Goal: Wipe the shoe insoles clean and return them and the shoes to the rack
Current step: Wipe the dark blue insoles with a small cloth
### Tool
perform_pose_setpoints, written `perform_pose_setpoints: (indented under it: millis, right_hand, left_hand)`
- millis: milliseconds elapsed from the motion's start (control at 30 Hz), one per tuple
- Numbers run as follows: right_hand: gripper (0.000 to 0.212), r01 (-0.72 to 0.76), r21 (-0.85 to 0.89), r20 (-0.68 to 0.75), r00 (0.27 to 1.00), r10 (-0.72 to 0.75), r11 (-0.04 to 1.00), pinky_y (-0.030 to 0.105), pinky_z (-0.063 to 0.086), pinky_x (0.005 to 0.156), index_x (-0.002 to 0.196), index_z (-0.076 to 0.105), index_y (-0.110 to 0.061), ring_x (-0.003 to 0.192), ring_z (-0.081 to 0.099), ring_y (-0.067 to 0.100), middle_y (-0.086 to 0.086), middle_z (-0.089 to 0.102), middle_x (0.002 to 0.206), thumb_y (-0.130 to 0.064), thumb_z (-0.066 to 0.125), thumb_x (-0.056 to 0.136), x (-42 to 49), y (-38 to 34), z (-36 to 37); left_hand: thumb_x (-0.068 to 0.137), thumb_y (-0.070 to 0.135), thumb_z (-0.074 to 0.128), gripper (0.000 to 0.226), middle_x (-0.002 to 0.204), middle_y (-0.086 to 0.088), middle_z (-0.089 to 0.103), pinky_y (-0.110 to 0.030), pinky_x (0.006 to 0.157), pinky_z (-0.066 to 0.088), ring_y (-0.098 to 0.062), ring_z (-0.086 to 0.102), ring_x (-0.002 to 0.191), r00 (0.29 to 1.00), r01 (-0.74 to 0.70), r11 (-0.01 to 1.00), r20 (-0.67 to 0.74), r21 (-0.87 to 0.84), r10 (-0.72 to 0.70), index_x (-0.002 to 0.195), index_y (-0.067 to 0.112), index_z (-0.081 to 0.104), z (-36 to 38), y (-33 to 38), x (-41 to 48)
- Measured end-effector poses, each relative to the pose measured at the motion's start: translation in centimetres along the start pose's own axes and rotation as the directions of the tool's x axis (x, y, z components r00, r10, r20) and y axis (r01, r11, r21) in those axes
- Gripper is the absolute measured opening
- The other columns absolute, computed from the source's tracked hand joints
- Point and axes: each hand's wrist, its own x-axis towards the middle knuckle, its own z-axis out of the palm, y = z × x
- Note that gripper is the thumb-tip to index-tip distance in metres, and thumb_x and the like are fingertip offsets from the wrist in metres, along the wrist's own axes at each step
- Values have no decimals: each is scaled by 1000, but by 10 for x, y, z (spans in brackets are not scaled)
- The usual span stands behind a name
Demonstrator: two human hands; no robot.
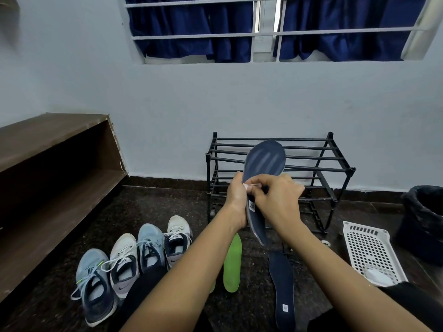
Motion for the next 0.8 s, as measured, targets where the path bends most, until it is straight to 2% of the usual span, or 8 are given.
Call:
perform_pose_setpoints:
  millis: [67, 167, 267, 367, 467, 533, 700, 800]
  right_hand:
    - [6, -23, -20, -28, 999, 22, 1000, 32, 14, 71, 85, 70, -39, 97, 50, 17, -10, 67, 78, -35, 67, 82, 5, 2, -4]
    - [7, -91, -72, -70, 994, 86, 993, 33, 15, 75, 88, 71, -38, 103, 46, 20, -11, 59, 76, -37, 64, 85, 16, 10, -12]
    - [10, -118, -67, -91, 990, 112, 991, 35, 17, 76, 89, 71, -37, 104, 46, 23, -8, 56, 77, -34, 63, 87, 20, 12, -16]
    - [9, -56, -48, -84, 995, 52, 997, 33, 17, 75, 89, 72, -36, 101, 48, 21, -9, 62, 78, -33, 64, 86, 15, 6, -10]
    - [7, -10, 40, -45, 999, 12, 999, 36, 25, 78, 84, 71, -37, 95, 55, 19, -9, 69, 79, -32, 67, 82, 8, 2, -2]
    - [8, -5, 46, 7, 1000, 5, 999, 34, 23, 75, 85, 71, -37, 94, 55, 18, -10, 69, 78, -31, 67, 82, 2, -1, 2]
    - [10, 16, 5, 12, 1000, -16, 1000, 33, 15, 69, 86, 70, -39, 97, 50, 16, -11, 66, 77, -31, 66, 82, -1, -3, 3]
    - [7, -11, -26, -31, 999, 10, 1000, 34, 16, 72, 85, 70, -38, 96, 48, 16, -10, 67, 78, -34, 66, 82, 6, 2, -1]
  left_hand:
    - [100, 46, 31, 54, 93, -13, 68, -35, 77, 51, -28, 64, 86, 998, 21, 999, 58, -26, -19, 104, 6, 69, 5, -5, -5]
    - [101, 42, 38, 43, 80, -8, 71, -29, 64, 52, -21, 66, 77, 989, 38, 999, 146, -16, -35, 100, 11, 68, 14, -17, -9]
    - [102, 44, 37, 42, 75, -6, 72, -24, 54, 53, -17, 69, 67, 982, 51, 998, 186, -32, -44, 100, 13, 66, 18, -22, -13]
    - [100, 44, 38, 44, 78, -8, 71, -28, 62, 52, -21, 67, 74, 986, 36, 999, 164, 8, -37, 97, 13, 68, 13, -14, -13]
    - [100, 46, 32, 53, 87, -12, 70, -34, 75, 51, -27, 65, 85, 996, 26, 1000, 86, 1, -26, 99, 9, 70, 5, -2, -8]
    - [100, 48, 28, 59, 92, -14, 70, -36, 80, 51, -29, 65, 91, 999, 4, 1000, 34, 9, -5, 102, 7, 70, 0, 6, -5]
    - [103, 47, 25, 61, 75, -11, 71, -32, 67, 53, -25, 66, 75, 999, -2, 1000, 35, -1, 2, 94, 6, 69, -3, 4, -2]
    - [101, 46, 30, 55, 84, -12, 70, -33, 73, 52, -25, 65, 80, 995, 29, 999, 96, -25, -27, 100, 7, 69, 3, -5, -6]
